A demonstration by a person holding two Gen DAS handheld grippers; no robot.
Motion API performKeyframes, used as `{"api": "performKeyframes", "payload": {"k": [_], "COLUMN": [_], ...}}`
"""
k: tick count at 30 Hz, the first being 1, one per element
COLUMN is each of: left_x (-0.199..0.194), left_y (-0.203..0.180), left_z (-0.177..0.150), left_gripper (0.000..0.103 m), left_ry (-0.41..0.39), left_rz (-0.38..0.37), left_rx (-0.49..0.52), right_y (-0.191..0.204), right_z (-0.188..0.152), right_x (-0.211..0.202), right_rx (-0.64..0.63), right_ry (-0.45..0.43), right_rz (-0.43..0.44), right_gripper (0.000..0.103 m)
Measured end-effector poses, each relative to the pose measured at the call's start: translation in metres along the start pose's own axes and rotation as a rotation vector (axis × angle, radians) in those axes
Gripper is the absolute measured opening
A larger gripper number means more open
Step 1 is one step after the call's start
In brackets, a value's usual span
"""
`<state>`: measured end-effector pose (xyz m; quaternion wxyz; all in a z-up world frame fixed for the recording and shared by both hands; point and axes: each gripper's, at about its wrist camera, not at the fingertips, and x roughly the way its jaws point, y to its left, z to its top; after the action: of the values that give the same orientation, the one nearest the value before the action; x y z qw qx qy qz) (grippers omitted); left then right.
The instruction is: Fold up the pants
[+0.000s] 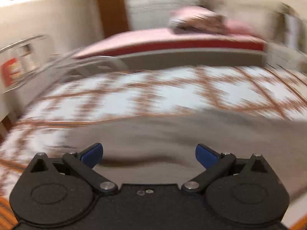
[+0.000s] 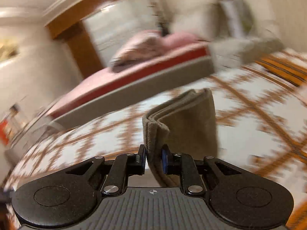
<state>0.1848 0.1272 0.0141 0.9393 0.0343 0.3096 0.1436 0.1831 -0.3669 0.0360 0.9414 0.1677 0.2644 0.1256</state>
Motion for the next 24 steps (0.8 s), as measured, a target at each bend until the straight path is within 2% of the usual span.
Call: {"api": "performKeyframes", "payload": {"k": [4, 7, 8, 9, 10, 11, 12, 16, 20, 22, 24], "left_x": [0.003, 0.014, 0.016, 0.015, 0.014, 0.011, 0.009, 0.010, 0.015, 0.016, 0.017], "left_y": [0.079, 0.113, 0.121, 0.129, 0.136, 0.142, 0.147, 0.163, 0.174, 0.177, 0.179], "left_z": [-0.004, -0.016, -0.019, -0.021, -0.023, -0.025, -0.025, -0.030, -0.039, -0.041, -0.043], "left_gripper": [0.097, 0.097, 0.097, 0.097, 0.097, 0.097, 0.097, 0.097, 0.097, 0.097, 0.097], "left_ry": [0.003, 0.088, 0.106, 0.113, 0.111, 0.104, 0.098, 0.101, 0.124, 0.130, 0.131], "left_rz": [0.076, 0.094, 0.080, 0.065, 0.060, 0.060, 0.055, 0.038, 0.022, 0.008, -0.008], "left_rx": [-0.152, -0.269, -0.305, -0.335, -0.365, -0.387, -0.399, -0.425, -0.485, -0.530, -0.568], "right_y": [0.111, 0.186, 0.205, 0.226, 0.239, 0.249, 0.252, 0.238, 0.241, 0.242, 0.245], "right_z": [-0.037, -0.099, -0.127, -0.161, -0.189, -0.212, -0.221, -0.208, -0.195, -0.193, -0.192], "right_x": [0.032, 0.056, 0.065, 0.079, 0.091, 0.087, 0.077, 0.087, 0.091, 0.093, 0.083], "right_rx": [-0.214, -0.423, -0.509, -0.638, -0.745, -0.845, -0.887, -0.767, -0.793, -0.783, -0.775], "right_ry": [0.038, 0.101, 0.133, 0.213, 0.310, 0.241, 0.162, 0.227, 0.199, 0.218, 0.194], "right_rz": [0.113, 0.199, 0.233, 0.254, 0.220, 0.172, 0.181, 0.240, 0.239, 0.252, 0.255], "right_gripper": [0.017, 0.017, 0.018, 0.020, 0.026, 0.029, 0.032, 0.032, 0.032, 0.021, 0.020]}}
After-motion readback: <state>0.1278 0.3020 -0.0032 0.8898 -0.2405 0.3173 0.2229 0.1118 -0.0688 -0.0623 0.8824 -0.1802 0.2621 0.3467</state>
